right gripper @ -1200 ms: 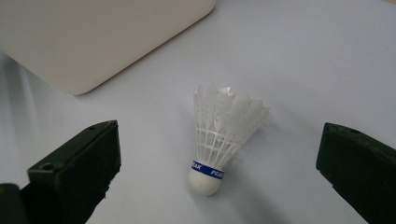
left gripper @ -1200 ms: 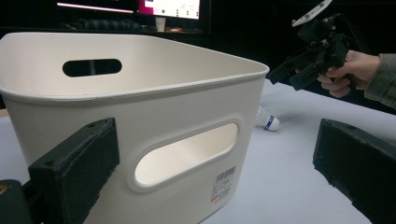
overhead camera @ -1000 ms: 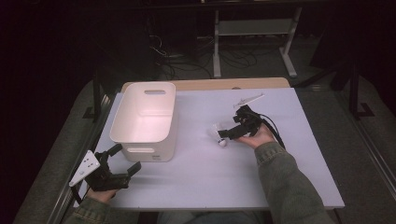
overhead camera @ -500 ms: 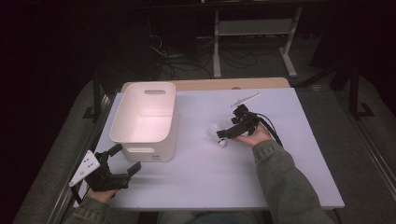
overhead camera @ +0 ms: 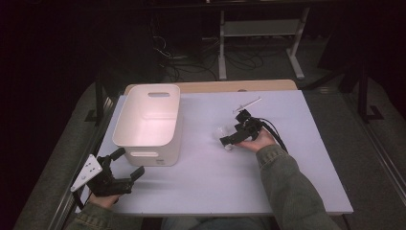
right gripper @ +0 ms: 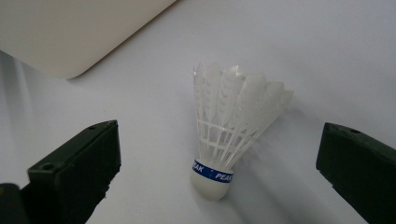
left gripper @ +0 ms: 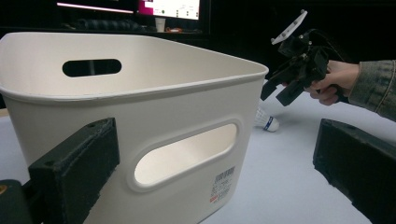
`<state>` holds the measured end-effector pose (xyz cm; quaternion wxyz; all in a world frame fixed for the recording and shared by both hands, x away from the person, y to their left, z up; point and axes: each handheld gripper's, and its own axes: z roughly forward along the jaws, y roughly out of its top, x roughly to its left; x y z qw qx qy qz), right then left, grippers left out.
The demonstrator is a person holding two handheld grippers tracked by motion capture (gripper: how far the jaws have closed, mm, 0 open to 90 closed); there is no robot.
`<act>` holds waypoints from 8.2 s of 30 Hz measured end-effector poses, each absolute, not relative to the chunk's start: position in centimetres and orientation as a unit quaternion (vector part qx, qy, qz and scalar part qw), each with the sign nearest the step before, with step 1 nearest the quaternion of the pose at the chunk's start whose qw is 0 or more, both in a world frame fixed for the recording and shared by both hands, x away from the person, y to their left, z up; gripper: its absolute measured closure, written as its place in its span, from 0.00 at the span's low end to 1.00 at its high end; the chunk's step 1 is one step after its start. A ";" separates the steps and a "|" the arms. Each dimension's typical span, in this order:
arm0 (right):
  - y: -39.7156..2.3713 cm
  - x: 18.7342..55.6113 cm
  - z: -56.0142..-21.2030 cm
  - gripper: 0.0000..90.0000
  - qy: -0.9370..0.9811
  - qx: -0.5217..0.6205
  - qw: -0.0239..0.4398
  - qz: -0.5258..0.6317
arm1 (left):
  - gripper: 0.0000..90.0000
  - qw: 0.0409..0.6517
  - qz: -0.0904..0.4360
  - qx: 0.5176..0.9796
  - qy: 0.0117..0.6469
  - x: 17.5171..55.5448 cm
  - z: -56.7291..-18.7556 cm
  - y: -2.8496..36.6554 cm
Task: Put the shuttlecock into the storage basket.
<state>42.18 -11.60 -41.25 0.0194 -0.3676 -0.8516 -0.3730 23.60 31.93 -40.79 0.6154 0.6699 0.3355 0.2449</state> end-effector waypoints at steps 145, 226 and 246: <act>-9.8 39.4 -34.2 0.71 -0.843 -0.358 0.022 -0.401 | 0.00 0.616 0.245 0.669 0.336 23.5 -40.8 31.9; -2.3 39.6 -28.3 0.71 -0.851 -0.280 0.020 -0.444 | 0.00 0.620 0.244 0.667 0.334 23.5 -40.8 31.9; 0.1 39.5 -27.6 0.71 -0.855 -0.258 0.028 -0.450 | 0.00 0.613 0.245 0.672 0.335 23.5 -40.7 32.0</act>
